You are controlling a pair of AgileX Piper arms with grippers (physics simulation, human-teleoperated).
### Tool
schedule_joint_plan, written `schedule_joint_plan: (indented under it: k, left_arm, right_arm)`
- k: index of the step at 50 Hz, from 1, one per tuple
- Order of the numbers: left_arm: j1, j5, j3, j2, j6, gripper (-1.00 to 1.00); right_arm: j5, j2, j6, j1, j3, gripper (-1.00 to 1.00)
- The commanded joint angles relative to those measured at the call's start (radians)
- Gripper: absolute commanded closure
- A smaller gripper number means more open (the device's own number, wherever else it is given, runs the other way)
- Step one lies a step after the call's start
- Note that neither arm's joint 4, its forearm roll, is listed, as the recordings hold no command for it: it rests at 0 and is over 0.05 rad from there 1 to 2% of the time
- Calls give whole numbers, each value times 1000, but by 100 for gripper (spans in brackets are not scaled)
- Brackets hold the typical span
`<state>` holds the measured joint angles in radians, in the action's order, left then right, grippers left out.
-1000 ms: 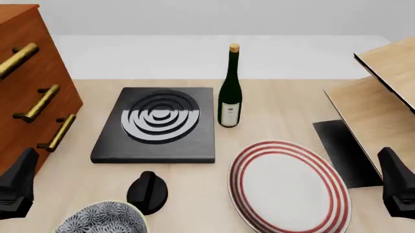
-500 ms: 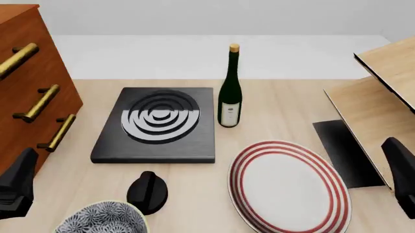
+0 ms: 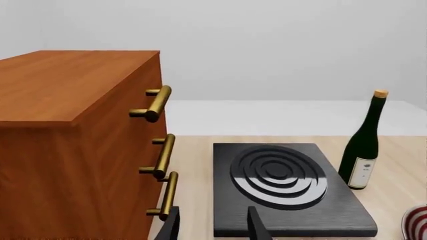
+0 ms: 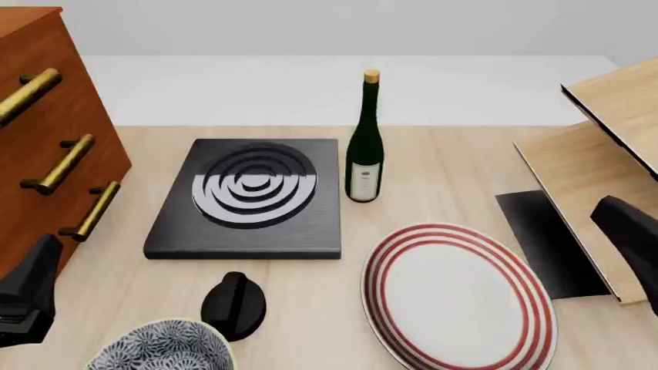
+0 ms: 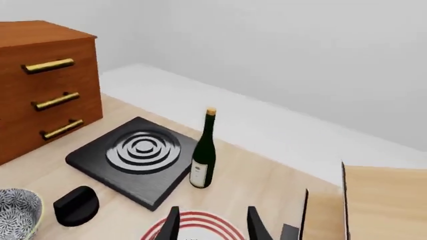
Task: Pick up the akita bowl and put it on the plate.
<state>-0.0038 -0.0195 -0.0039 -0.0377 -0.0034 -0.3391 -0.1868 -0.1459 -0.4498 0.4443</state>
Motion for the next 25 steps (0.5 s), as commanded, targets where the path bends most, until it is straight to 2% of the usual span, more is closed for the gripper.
schedule_joint_plan:
  k: [1, 3, 6, 9, 19, 20, 21, 23, 25]
  left_arm:
    - [-4, 3, 0, 4, 0, -100]
    - [-4, 6, -1, 8, 1, -100]
    - [-4, 2, 0, 3, 0, -100]
    - [-3, -4, -1, -8, -1, -100]
    - [-3, -3, -1, -5, 0, -100]
    - [-3, -3, -1, -5, 0, -100]
    - [-3, -4, 0, -5, 0, -100]
    - [-3, -5, 0, -6, 0, -100]
    - [-3, -3, 0, -2, 0, -100]
  right_arm:
    - [-47, -147, -16, -178, 110, -100]
    - [-54, -179, -10, -216, 131, -100]
    - [-66, -228, -50, -262, 160, -100]
    - [-78, -274, -50, -310, 192, -100]
    - [-120, -382, -97, -362, 265, -100]
    - [-121, -386, -97, -367, 269, -100]
    - [-128, -421, -69, -395, 283, -100]
    - [-136, -430, -72, -392, 296, -100]
    - [-142, -448, -101, -385, 297, -100]
